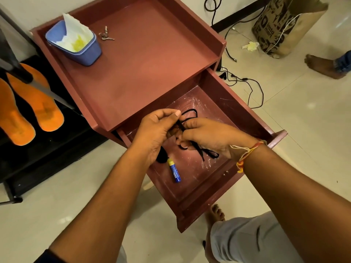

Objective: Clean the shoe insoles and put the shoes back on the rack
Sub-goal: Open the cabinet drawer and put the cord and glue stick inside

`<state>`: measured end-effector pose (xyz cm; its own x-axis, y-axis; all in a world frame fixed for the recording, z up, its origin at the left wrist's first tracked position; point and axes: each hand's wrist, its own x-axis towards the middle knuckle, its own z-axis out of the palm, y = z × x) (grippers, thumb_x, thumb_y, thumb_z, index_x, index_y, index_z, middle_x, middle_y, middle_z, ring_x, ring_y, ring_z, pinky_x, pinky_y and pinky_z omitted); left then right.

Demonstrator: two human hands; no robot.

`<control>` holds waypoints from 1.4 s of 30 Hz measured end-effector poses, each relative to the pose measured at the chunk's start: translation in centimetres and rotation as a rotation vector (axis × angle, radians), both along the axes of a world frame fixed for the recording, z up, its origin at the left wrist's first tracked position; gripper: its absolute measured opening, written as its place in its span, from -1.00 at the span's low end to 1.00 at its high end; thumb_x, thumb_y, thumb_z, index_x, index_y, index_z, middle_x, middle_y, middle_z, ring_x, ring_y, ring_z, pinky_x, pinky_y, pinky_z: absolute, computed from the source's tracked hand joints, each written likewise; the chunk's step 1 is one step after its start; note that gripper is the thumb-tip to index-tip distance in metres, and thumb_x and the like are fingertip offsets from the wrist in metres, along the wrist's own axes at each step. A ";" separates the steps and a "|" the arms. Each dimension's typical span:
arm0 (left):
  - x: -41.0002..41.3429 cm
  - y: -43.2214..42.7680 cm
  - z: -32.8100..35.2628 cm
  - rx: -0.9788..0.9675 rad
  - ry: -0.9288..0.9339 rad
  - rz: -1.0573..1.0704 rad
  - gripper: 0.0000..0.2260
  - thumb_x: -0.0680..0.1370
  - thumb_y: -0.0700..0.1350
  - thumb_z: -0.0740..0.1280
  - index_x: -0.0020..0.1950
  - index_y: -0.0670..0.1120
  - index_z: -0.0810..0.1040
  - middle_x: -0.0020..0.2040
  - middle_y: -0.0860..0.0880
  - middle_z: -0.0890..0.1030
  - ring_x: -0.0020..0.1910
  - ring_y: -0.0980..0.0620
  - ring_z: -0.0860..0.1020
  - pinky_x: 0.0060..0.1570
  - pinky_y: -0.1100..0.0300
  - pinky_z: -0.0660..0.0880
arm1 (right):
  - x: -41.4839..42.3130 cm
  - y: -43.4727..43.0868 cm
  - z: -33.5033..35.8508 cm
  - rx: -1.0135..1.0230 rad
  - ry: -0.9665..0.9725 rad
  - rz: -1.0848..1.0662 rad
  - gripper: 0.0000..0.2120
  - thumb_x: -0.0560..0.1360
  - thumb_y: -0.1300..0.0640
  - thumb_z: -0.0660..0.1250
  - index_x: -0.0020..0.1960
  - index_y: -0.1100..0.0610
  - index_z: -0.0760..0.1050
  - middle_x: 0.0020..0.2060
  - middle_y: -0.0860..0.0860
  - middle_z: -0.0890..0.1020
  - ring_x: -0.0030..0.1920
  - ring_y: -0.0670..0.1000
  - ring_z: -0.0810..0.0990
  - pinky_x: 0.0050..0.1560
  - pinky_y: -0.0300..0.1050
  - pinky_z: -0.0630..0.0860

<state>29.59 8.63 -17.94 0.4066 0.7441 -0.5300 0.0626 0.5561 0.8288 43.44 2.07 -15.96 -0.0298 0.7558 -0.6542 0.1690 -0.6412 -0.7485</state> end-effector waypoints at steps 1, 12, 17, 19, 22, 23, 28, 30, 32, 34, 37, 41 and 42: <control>0.0 0.0 0.0 0.020 0.002 -0.020 -0.86 0.61 -0.10 0.39 0.10 -0.14 0.65 0.00 -0.10 0.74 -0.05 0.00 0.69 -0.08 0.21 0.60 | -0.1 -0.1 0.2 0.002 0.022 -0.042 -0.74 0.60 0.10 0.31 0.11 0.31 0.56 -0.23 0.08 0.65 -0.24 -0.03 0.59 -0.06 -0.06 0.58; -0.4 0.4 -0.1 0.325 0.028 -0.078 -0.82 0.63 -0.29 0.33 0.20 -0.13 0.61 0.07 -0.15 0.72 -0.04 0.09 0.67 -0.04 0.26 0.59 | 0.6 0.2 1.1 -0.268 0.894 -0.365 -0.69 0.63 -0.05 0.21 0.00 0.20 0.51 -0.44 -0.09 0.33 -0.50 -0.20 0.20 -0.53 -0.39 0.18; -0.2 0.4 -0.7 0.459 0.119 -0.207 -0.86 0.60 -0.29 0.36 0.04 -0.09 0.65 -0.03 -0.11 0.69 -0.02 -0.02 0.67 0.02 0.06 0.58 | 1.1 -0.3 1.9 -0.187 1.247 -0.155 -0.60 0.60 -0.09 0.20 0.05 0.26 0.57 -0.57 -0.08 0.38 -0.51 -0.19 0.14 -0.52 -0.35 0.09; 0.0 -0.1 -1.1 0.516 0.281 -0.427 -0.86 0.59 -0.18 0.41 -0.05 0.08 0.64 0.01 -0.12 0.67 0.01 -0.06 0.63 0.05 -0.01 0.55 | 1.4 0.0 2.2 -0.001 1.390 -0.241 -0.57 0.64 -0.11 0.10 0.09 0.21 0.58 -0.50 -0.08 0.44 -0.48 -0.18 0.19 -0.45 -0.33 0.14; 0.3 -1.1 -1.1 0.584 0.409 -0.737 -0.94 0.57 0.00 0.43 -0.08 0.14 0.59 0.05 0.00 0.54 -0.04 0.13 0.52 -0.03 0.18 0.45 | 2.2 0.9 2.1 0.313 1.269 -0.614 -0.56 0.69 -0.13 0.00 0.17 0.09 0.57 -0.33 -0.10 0.51 -0.37 -0.16 0.38 -0.29 -0.28 0.26; 0.4 -1.3 -1.1 0.588 0.392 -0.791 -0.96 0.57 0.03 0.42 -0.05 0.11 0.61 0.06 0.03 0.53 -0.01 0.14 0.52 -0.01 0.21 0.45 | 2.6 1.1 1.9 0.384 1.136 -0.730 -0.57 0.70 -0.12 0.00 0.20 0.09 0.56 -0.27 -0.09 0.54 -0.31 -0.14 0.45 -0.24 -0.26 0.33; 0.2 -1.4 -0.2 0.473 0.140 -0.786 -0.91 0.63 -0.07 0.37 0.00 -0.08 0.62 -0.08 -0.12 0.65 -0.06 -0.15 0.60 0.09 -0.15 0.55 | 4.2 0.7 -0.1 0.494 -0.104 -0.508 -0.60 0.71 -0.03 0.03 0.08 0.16 0.58 -0.17 0.04 0.67 -0.18 -0.07 0.62 -0.14 -0.24 0.50; 0.1 -1.0 0.3 0.498 0.087 -0.638 -0.93 0.65 -0.16 0.32 -0.01 -0.08 0.59 -0.16 -0.10 0.58 -0.15 -0.04 0.53 -0.02 0.03 0.52 | 4.1 0.5 -0.3 0.386 -0.350 -0.215 -0.61 0.69 -0.06 0.07 -0.01 0.14 0.58 -0.24 0.04 0.70 -0.26 -0.06 0.65 -0.19 -0.17 0.52; -0.1 -0.3 0.7 0.560 0.085 -0.441 -0.91 0.67 -0.18 0.28 0.00 -0.07 0.56 -0.20 -0.05 0.54 -0.18 0.06 0.50 -0.09 0.22 0.48 | 3.8 0.3 0.0 0.195 -0.386 -0.005 -0.54 0.67 -0.15 0.06 -0.05 0.18 0.54 -0.38 0.03 0.68 -0.43 -0.06 0.61 -0.36 -0.15 0.47; -0.3 0.2 0.8 0.543 0.061 -0.250 -0.87 0.69 -0.16 0.24 0.01 -0.05 0.55 -0.24 0.02 0.53 -0.22 0.12 0.50 -0.13 0.29 0.49 | 3.3 0.0 0.4 0.035 -0.245 0.060 -0.31 0.63 -0.30 -0.03 -0.07 0.25 0.58 -0.47 0.03 0.62 -0.55 -0.06 0.49 -0.50 -0.21 0.31; -0.1 0.3 0.4 0.465 0.062 -0.091 -0.77 0.72 -0.08 0.18 -0.08 -0.01 0.55 -0.31 0.07 0.49 -0.30 0.17 0.46 -0.24 0.32 0.46 | 3.1 -0.3 1.3 -0.087 0.170 -0.010 -0.08 0.50 -0.49 -0.13 -0.19 0.30 0.61 -0.56 0.06 0.46 -0.63 -0.09 0.25 -0.53 -0.25 0.12; 0.4 -0.4 -0.1 0.449 0.106 -0.176 -0.73 0.72 -0.02 0.17 -0.10 -0.02 0.57 -0.28 -0.10 0.42 -0.31 -0.03 0.38 -0.28 0.11 0.42 | 3.3 -0.2 2.0 -0.142 1.026 -0.007 -0.24 0.57 -0.37 -0.02 -0.24 0.28 0.55 -0.65 0.03 0.45 -0.70 -0.14 0.32 -0.60 -0.36 0.12; 0.5 -0.6 -0.3 0.425 0.096 -0.229 -0.73 0.72 0.00 0.17 -0.09 0.00 0.58 -0.26 -0.15 0.39 -0.31 -0.05 0.34 -0.29 0.08 0.38 | 3.4 -0.2 2.0 -0.094 1.220 -0.031 -0.28 0.60 -0.32 -0.02 -0.19 0.28 0.55 -0.61 0.03 0.50 -0.68 -0.14 0.35 -0.60 -0.36 0.14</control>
